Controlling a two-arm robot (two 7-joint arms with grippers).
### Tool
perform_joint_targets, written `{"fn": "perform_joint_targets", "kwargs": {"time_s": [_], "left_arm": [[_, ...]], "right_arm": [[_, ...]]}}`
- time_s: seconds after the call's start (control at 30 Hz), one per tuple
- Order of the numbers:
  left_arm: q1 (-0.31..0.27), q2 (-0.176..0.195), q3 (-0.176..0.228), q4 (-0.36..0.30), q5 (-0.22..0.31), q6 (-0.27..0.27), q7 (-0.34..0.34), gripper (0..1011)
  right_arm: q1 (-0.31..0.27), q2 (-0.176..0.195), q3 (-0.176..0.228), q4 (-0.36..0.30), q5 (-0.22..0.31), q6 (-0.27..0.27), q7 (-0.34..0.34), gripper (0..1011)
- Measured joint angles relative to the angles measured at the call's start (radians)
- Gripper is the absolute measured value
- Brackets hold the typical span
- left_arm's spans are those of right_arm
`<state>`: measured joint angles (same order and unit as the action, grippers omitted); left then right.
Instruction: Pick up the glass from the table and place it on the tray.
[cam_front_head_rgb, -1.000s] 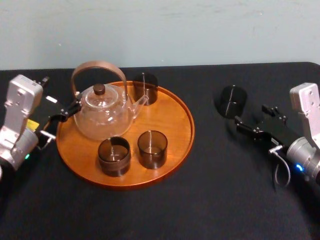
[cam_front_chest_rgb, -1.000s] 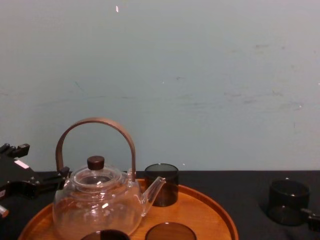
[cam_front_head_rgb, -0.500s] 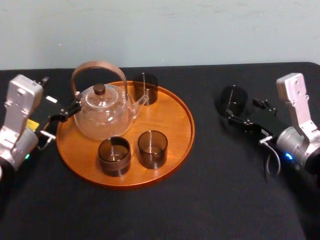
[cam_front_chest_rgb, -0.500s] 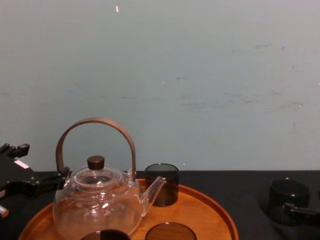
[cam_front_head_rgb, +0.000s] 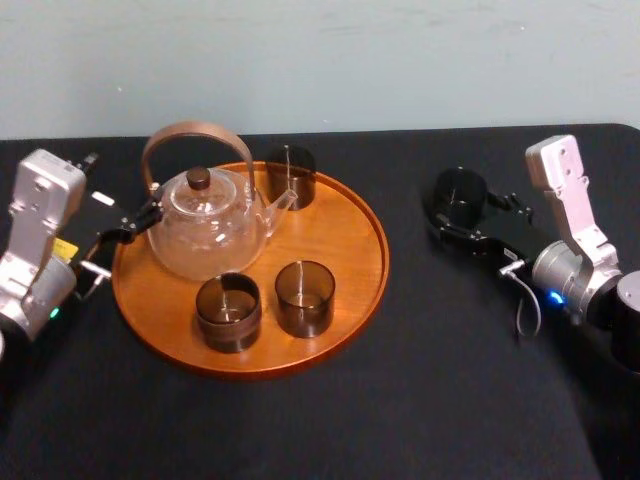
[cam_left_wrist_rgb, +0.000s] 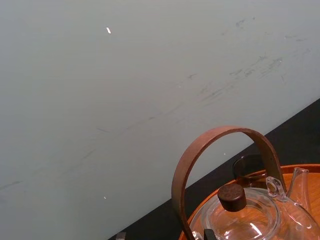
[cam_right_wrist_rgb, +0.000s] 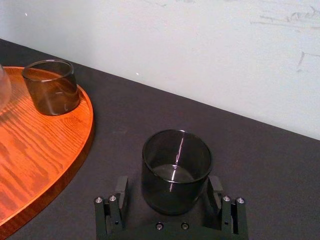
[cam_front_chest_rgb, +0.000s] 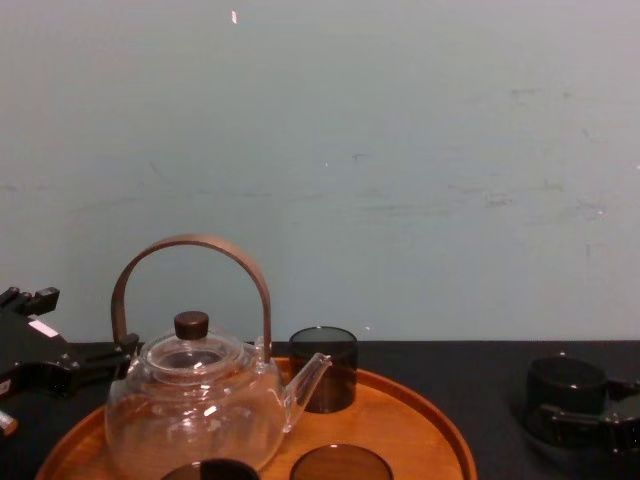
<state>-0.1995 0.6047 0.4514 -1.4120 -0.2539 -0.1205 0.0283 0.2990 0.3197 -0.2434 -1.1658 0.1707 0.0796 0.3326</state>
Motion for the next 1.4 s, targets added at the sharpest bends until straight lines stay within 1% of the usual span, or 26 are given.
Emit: {"fn": "perform_joint_targets", "kwargs": {"time_s": [0.2,0.63,1.2,1.4], "left_arm": [[0.000,0.000,0.000,0.000,0.000,0.000,0.000,1010],[0.000,0.000,0.000,0.000,0.000,0.000,0.000,1009],[0.000,0.000,0.000,0.000,0.000,0.000,0.000,1010],[0.000,0.000,0.000,0.000,0.000,0.000,0.000,1010]], "right_arm": [[0.023,-0.007,-0.001,0.032,-0.006,-0.003,-0.001,1002],[0.066,-0.022,0.000,0.078,-0.015,-0.013,-0.003,1002],[0.133,-0.051,-0.017,0.168,-0.035,-0.042,0.008,1002],[0.133,-0.050,-0.017,0.167,-0.035,-0.041,0.008,1002]]}}
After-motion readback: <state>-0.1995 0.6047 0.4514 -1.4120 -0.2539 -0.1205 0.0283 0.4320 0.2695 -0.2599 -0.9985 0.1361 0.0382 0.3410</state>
